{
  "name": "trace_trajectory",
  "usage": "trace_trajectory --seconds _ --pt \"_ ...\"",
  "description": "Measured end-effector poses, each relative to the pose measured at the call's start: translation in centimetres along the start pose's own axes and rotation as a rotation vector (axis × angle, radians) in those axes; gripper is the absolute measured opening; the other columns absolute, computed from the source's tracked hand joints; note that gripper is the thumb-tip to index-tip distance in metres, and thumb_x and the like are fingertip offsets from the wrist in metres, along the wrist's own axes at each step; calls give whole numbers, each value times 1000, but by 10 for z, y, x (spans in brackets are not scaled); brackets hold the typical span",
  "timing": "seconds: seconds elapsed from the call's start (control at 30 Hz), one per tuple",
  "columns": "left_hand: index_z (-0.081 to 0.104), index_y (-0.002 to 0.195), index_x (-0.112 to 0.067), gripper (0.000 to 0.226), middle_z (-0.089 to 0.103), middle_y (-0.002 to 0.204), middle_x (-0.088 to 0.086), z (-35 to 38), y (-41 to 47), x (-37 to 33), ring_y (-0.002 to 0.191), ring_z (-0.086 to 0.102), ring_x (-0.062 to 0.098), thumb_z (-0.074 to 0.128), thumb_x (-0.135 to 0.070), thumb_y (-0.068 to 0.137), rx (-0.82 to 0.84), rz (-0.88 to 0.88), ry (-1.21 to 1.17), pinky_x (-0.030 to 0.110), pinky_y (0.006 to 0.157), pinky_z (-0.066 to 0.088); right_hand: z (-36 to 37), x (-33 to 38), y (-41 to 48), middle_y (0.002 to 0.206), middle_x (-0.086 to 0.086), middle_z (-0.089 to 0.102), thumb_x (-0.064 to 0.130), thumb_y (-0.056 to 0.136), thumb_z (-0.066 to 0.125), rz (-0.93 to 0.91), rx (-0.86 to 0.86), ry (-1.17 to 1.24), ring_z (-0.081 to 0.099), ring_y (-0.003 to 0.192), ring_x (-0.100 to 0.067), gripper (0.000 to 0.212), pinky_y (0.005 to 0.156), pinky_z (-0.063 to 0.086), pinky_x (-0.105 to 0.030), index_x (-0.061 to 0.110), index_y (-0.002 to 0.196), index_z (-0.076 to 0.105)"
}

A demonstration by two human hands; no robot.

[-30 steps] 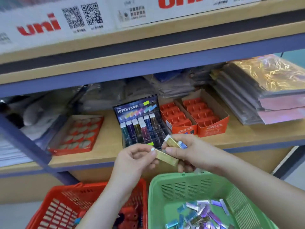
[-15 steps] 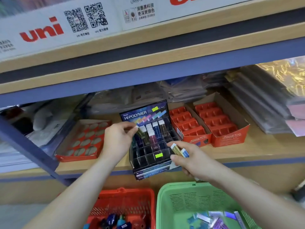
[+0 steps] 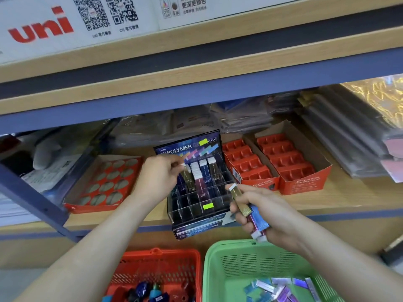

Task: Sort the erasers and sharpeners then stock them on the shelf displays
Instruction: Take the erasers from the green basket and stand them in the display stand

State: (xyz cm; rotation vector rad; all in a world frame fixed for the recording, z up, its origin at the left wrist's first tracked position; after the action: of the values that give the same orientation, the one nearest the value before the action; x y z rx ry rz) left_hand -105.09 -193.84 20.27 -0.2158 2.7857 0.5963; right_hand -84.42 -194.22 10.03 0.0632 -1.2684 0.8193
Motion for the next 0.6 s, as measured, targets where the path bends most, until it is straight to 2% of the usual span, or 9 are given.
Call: trace_trajectory --seconds 0.1,0.17,0.23,0.33,0.4,0.47,0.5,0.6 --pt "73 99 -13 14 71 98 3 7 -5 -4 90 65 23 66 -21 89 -11 51 12 34 81 51 3 9 -7 79 -11 65 3 96 53 -60 45 -13 51 56 -16 9 43 29 -24 4 99 61" --pt "74 96 -11 12 70 96 4 12 -8 -10 87 65 24 70 -17 87 -39 75 10 36 79 53 3 14 -12 83 -12 70 4 95 56 -83 29 -12 60 58 -15 12 39 37 -20 1 105 62" --pt "74 93 -8 11 69 95 6 19 -11 -12 84 65 27 72 -13 84 -42 95 40 38 75 54 0 14 -14 85 -12 72 7 94 59 -86 6 -11 64 57 -15 15 39 39 -19 2 107 63" --pt "72 91 -9 11 67 93 5 22 -11 -10 79 64 26 73 -13 82 -59 56 56 35 71 53 -1 14 -16 84 -13 71 11 92 61 -97 -12 -28 56 50 -13 12 39 37 -19 5 102 64" --pt "70 89 -14 6 65 90 -1 14 -13 -8 77 62 18 71 -15 84 -103 -19 -7 25 70 47 0 15 -17 81 -12 69 10 93 60 -106 -16 -34 49 47 -11 9 38 35 -19 6 100 64" --pt "70 86 -20 5 66 83 -10 2 -21 -15 72 59 8 66 -17 87 -144 -96 -153 14 67 40 1 16 -18 78 -11 68 8 94 59 -108 -14 -47 47 46 -10 8 39 34 -20 7 100 64" --pt "70 84 -23 8 67 78 -14 0 -27 -21 69 60 5 65 -18 88 -112 -141 -286 10 66 41 2 16 -18 77 -10 68 8 94 59 -113 -9 -65 46 46 -10 8 40 34 -20 7 100 64" --pt "72 85 -26 10 71 73 -6 16 -51 -55 64 64 9 66 -18 88 144 -216 -742 21 60 53 10 18 -19 76 -9 68 10 93 61 -145 36 -185 45 47 -10 7 42 33 -22 12 97 67"
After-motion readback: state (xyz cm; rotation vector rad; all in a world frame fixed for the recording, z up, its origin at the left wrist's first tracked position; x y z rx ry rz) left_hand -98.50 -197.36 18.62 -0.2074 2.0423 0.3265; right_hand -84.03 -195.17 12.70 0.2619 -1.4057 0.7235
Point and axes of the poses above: each hand's wrist, its own y-axis towards the middle knuckle, its own z-axis out of the palm, x = y × z, the point moved 9 cm from there along y, towards the middle knuckle
